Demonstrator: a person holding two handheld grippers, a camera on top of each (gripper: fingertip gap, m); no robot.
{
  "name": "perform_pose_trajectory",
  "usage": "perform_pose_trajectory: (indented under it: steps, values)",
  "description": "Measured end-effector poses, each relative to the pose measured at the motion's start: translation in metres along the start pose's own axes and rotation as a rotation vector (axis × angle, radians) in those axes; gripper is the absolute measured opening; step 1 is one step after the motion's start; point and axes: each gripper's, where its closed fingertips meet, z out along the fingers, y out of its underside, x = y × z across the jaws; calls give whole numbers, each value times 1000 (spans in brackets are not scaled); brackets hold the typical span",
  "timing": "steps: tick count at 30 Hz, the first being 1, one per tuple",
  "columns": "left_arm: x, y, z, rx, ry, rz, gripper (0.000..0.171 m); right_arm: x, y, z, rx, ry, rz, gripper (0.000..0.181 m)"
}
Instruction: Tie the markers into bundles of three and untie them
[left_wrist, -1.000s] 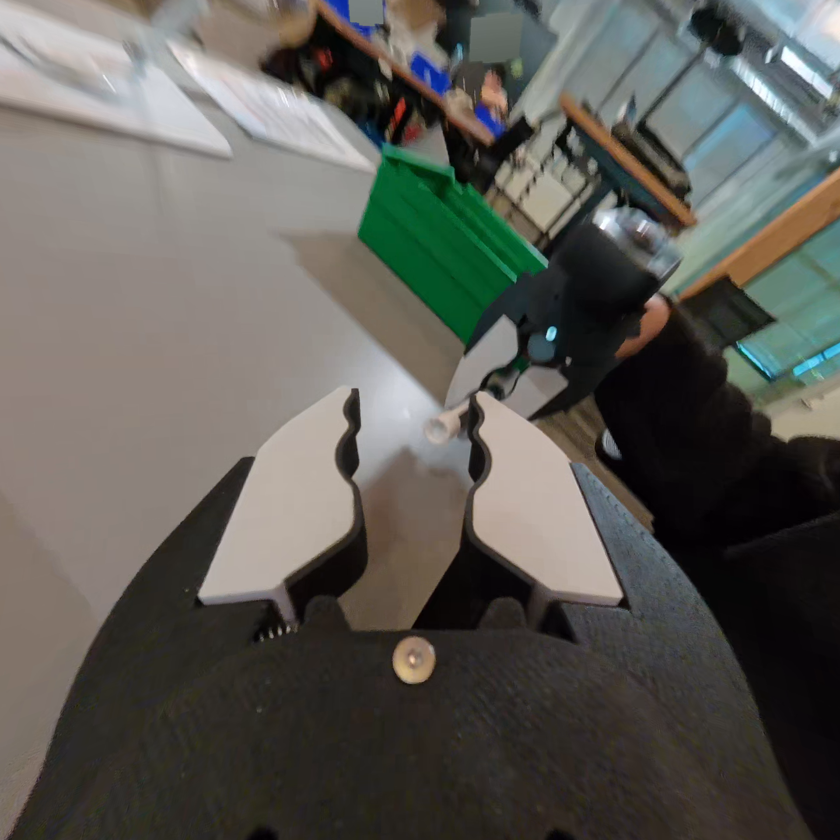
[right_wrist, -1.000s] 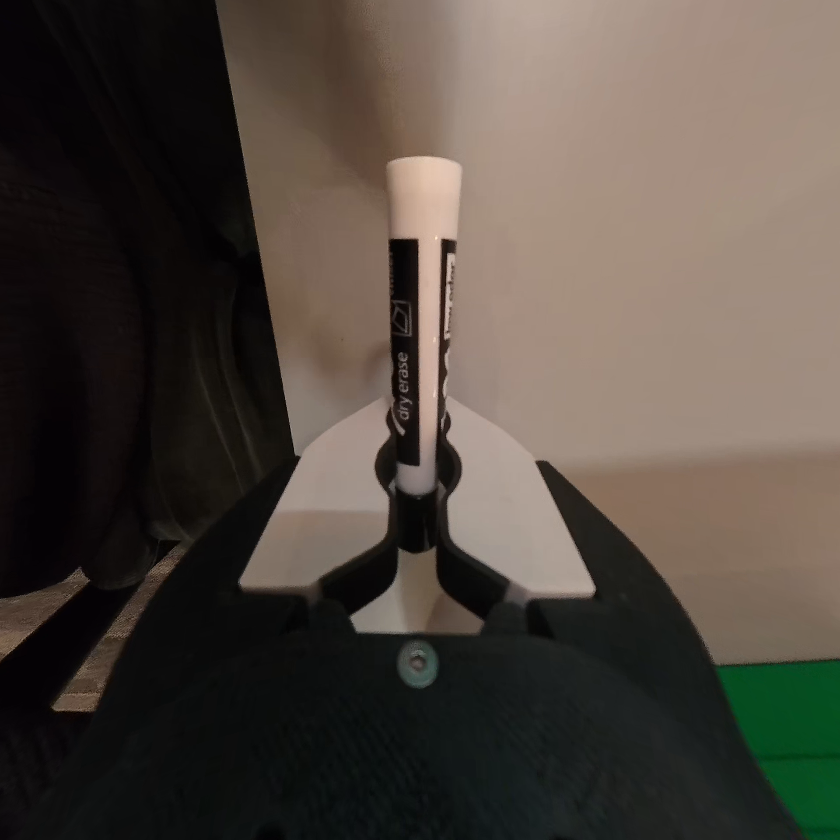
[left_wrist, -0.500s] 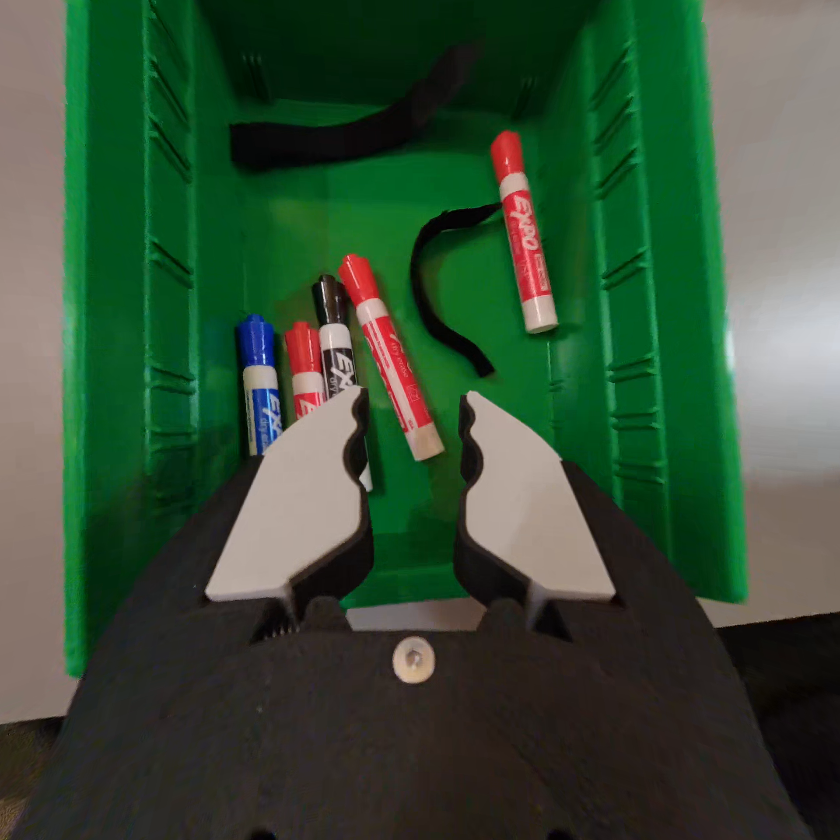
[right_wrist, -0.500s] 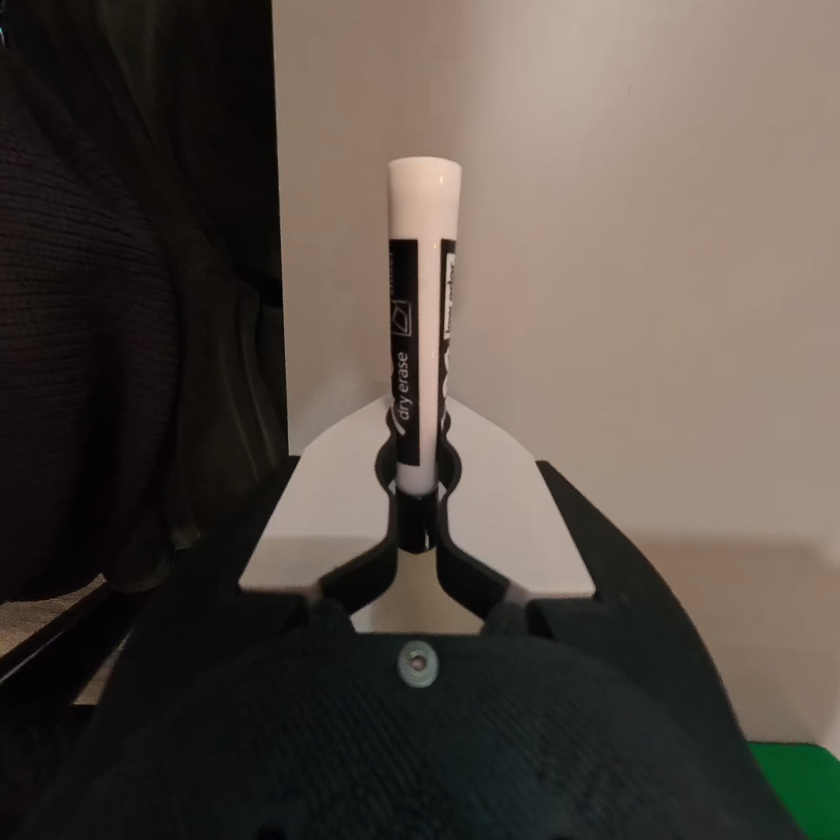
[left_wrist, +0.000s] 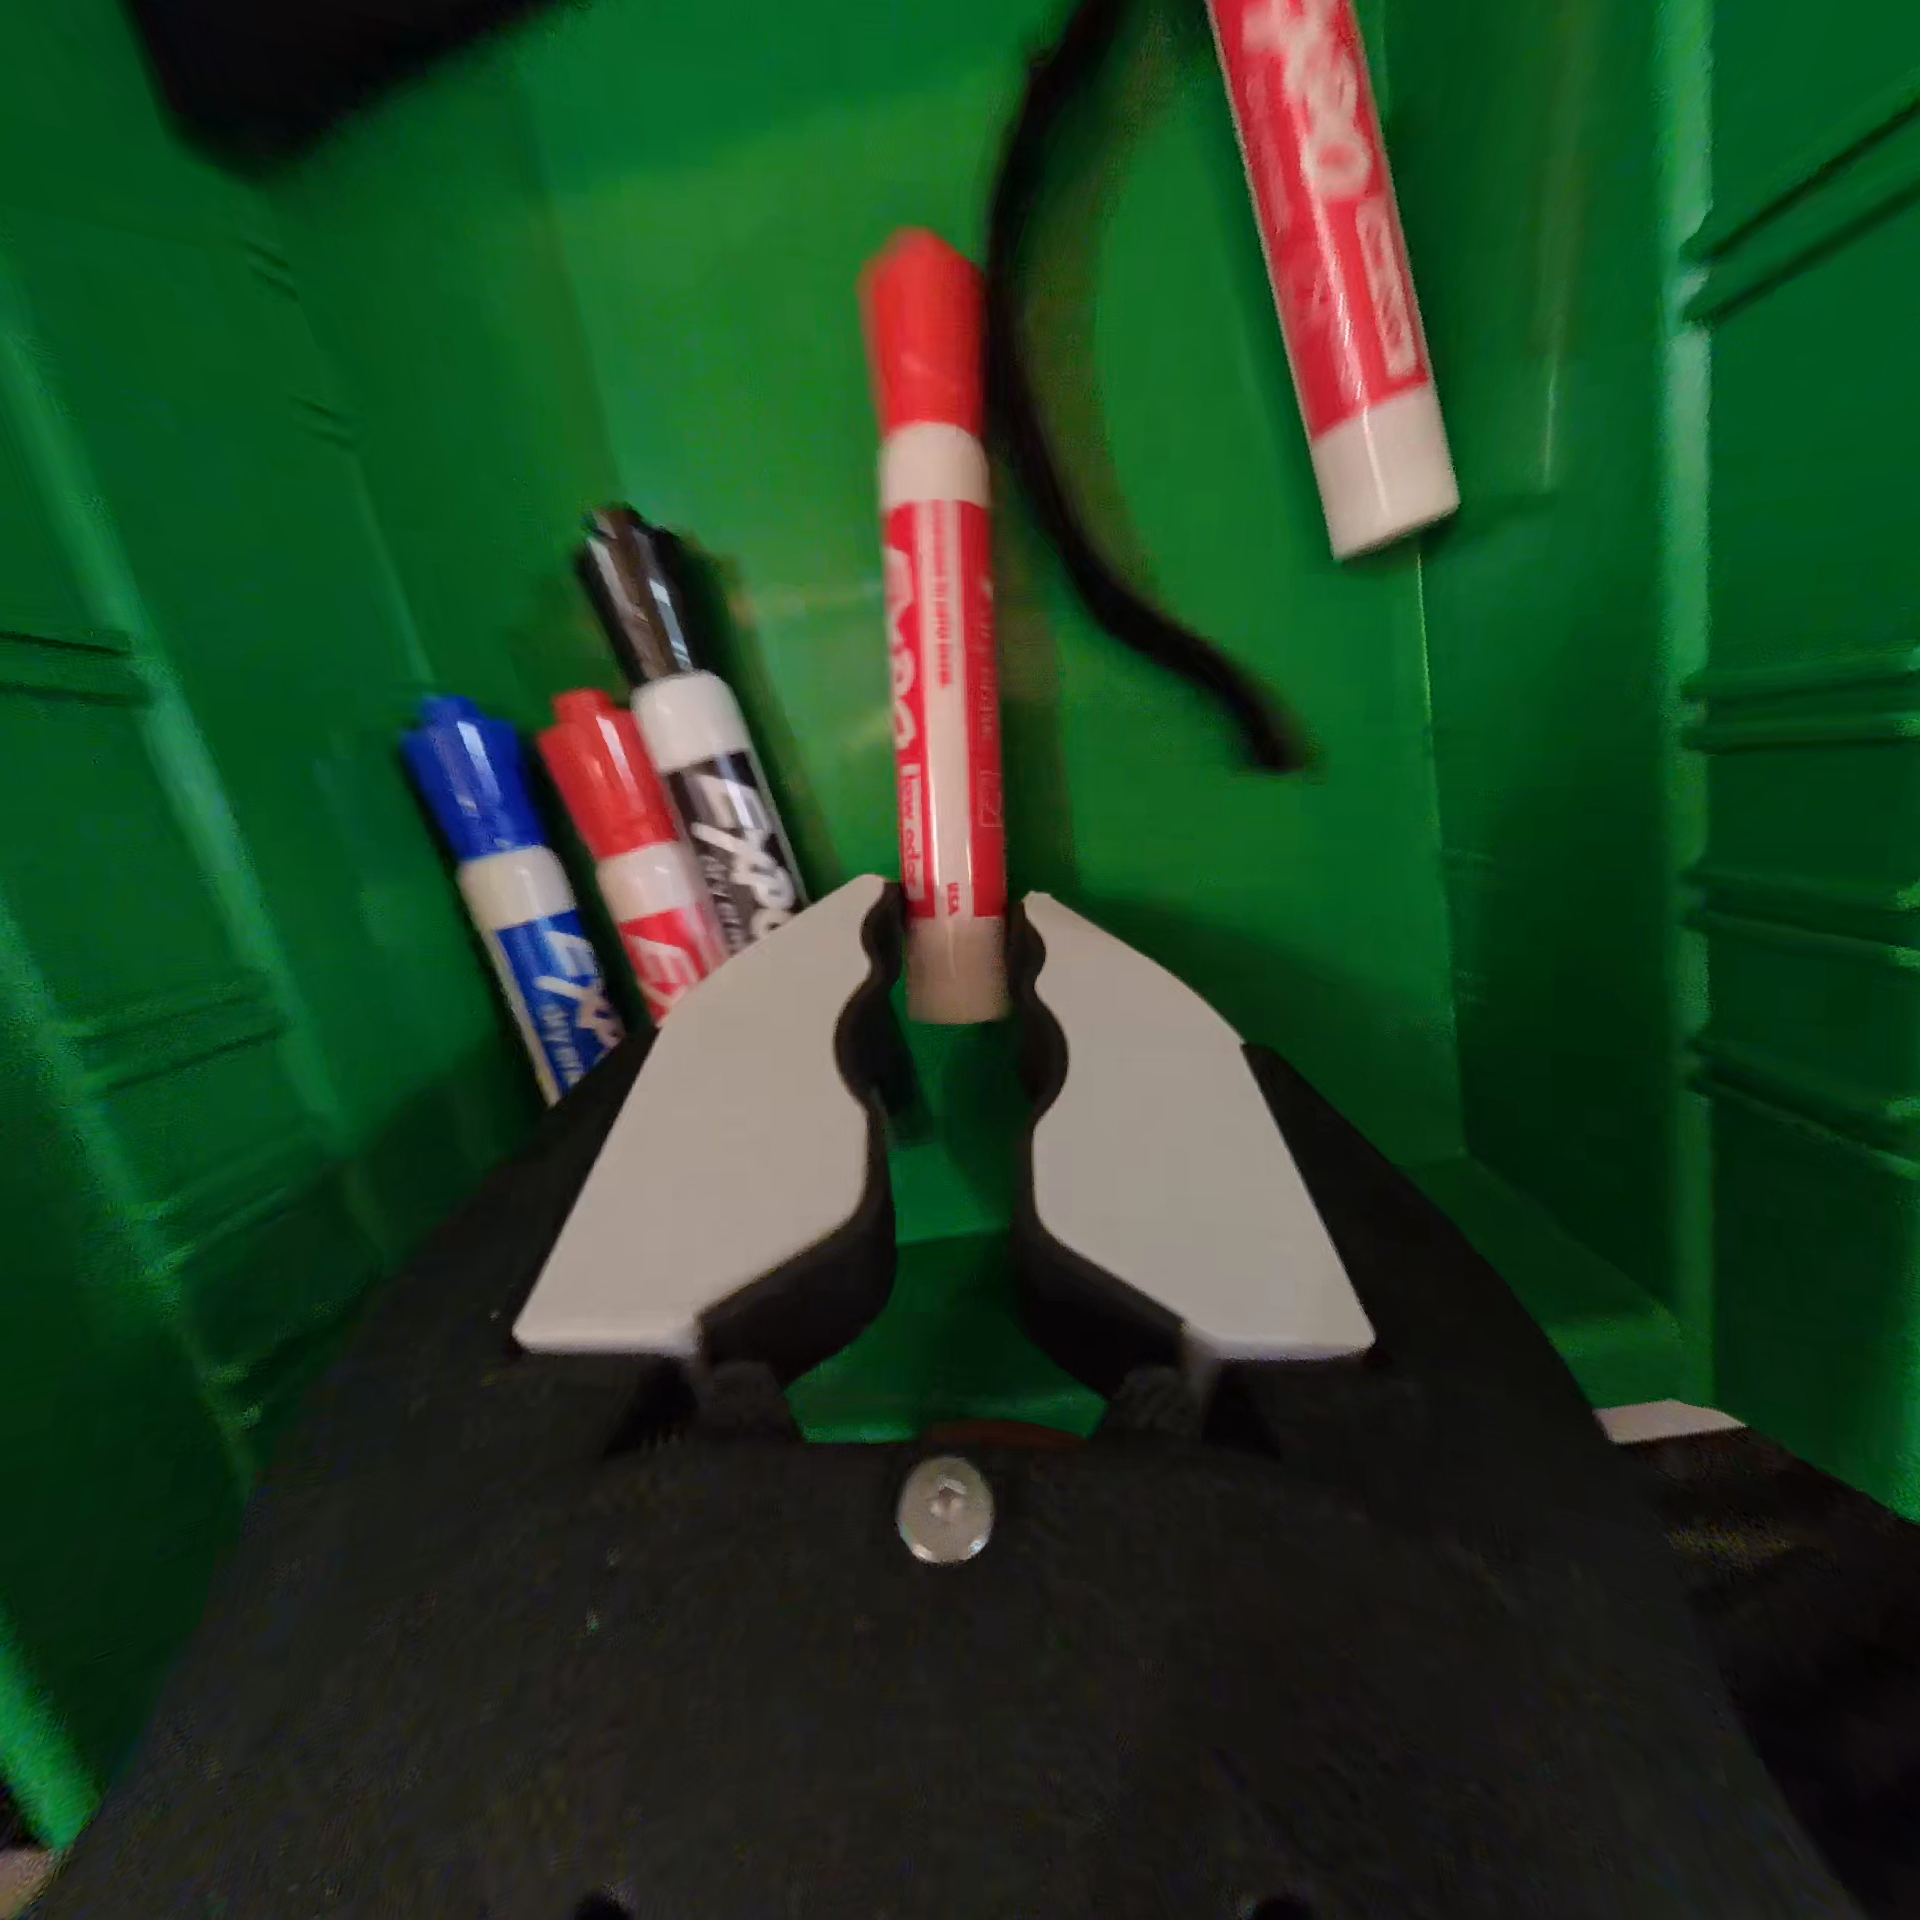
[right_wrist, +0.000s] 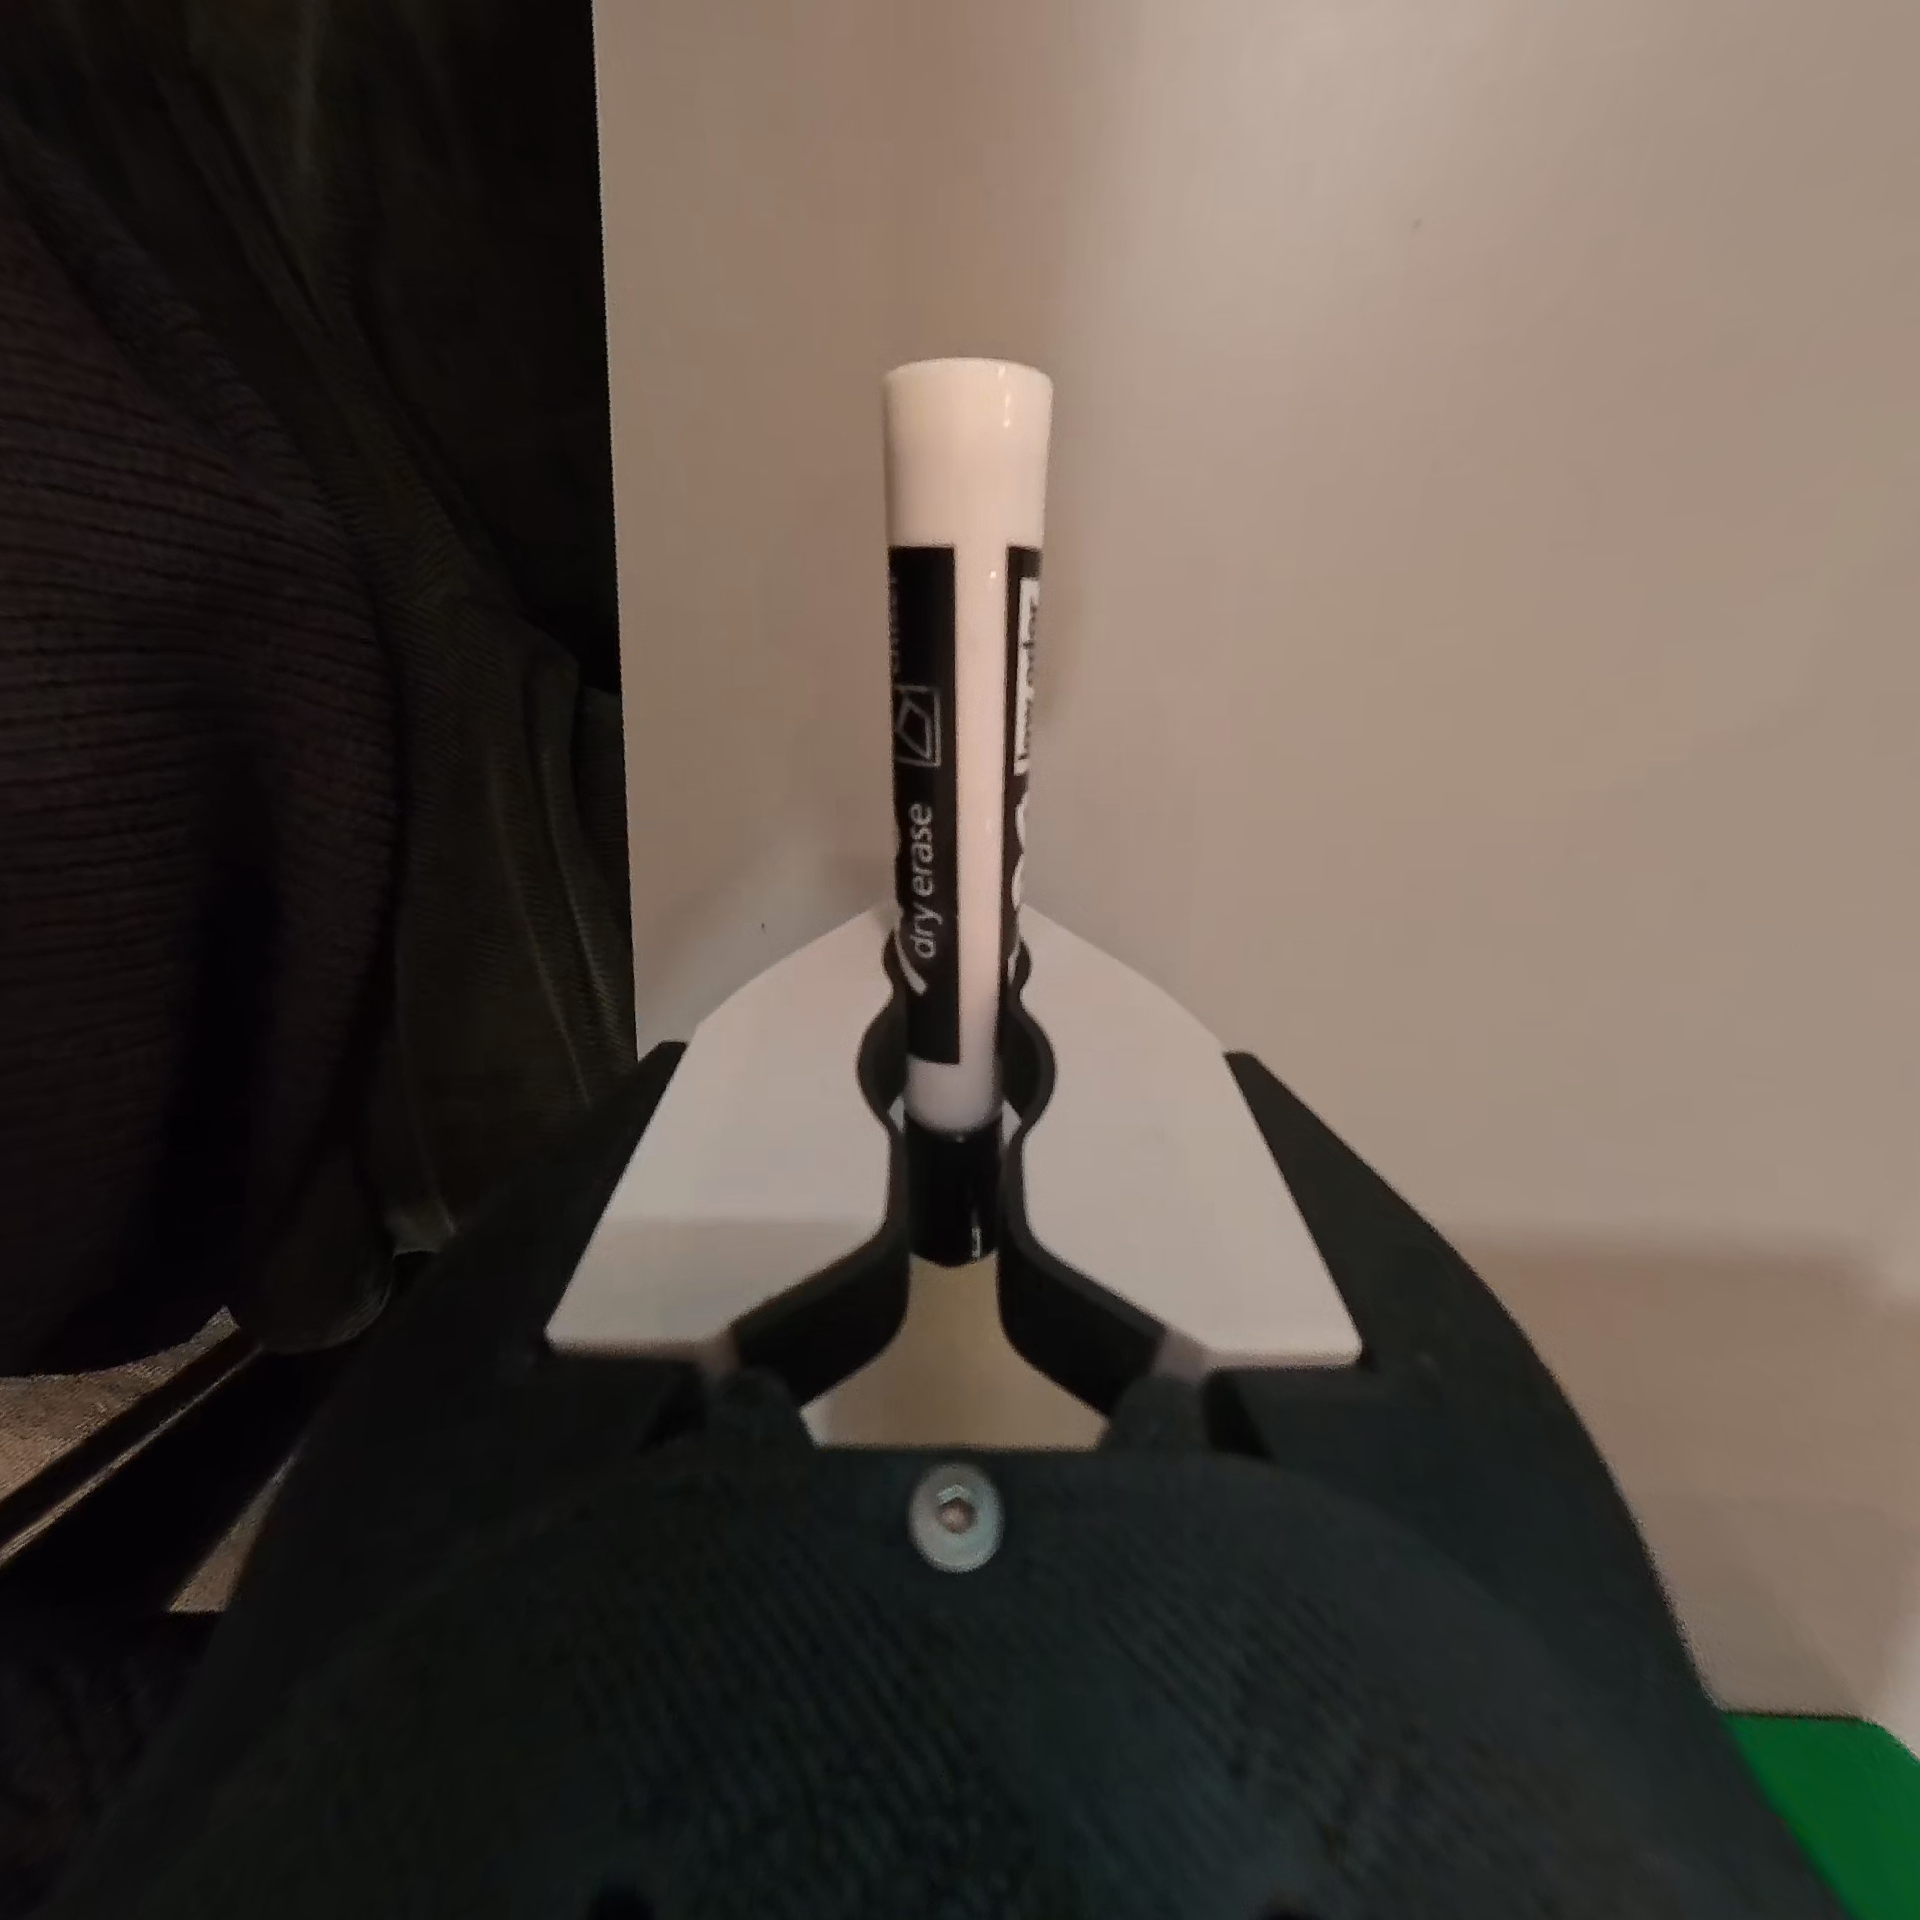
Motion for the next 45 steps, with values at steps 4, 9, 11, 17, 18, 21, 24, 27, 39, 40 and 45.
perform_pose_trajectory:
  steps: [4, 9, 11, 17, 18, 21, 24, 27, 39, 40, 45]
  values:
    - [-14, -25, -39, 188, -25, -20, 20, 2, 7, 3, -12, -1, 18, 14]
    - [-12, -56, -112, 459, -128, 50, 20, 1, 10, 5, -24, -1, 28, 14]
    - [7, -69, -145, 584, -123, 94, 19, 1, 10, 6, -31, 1, 29, 14]
    - [131, -71, -185, 698, 311, 317, 20, 0, 11, 7, -41, 3, 24, 14]
    - [156, -67, -183, 693, 423, 340, 19, 0, 11, 7, -39, 1, 24, 14]
    - [219, -57, -159, 674, 671, 348, 19, -3, 11, 6, -34, -13, 25, 14]
    - [267, -47, -143, 645, 875, 350, 18, -6, 12, 7, -40, -26, 18, 14]
    - [291, -32, -128, 554, 993, 341, 18, -10, 14, 6, -41, -38, 9, 14]
    - [299, -17, -124, 470, 1077, 462, 17, -19, 19, 5, -32, -55, 28, 14]
    - [300, -17, -121, 466, 1071, 467, 17, -20, 19, 5, -34, -55, 32, 14]
    - [313, -11, -116, 415, 1116, 495, 17, -26, 22, 7, -46, -61, 23, 14]
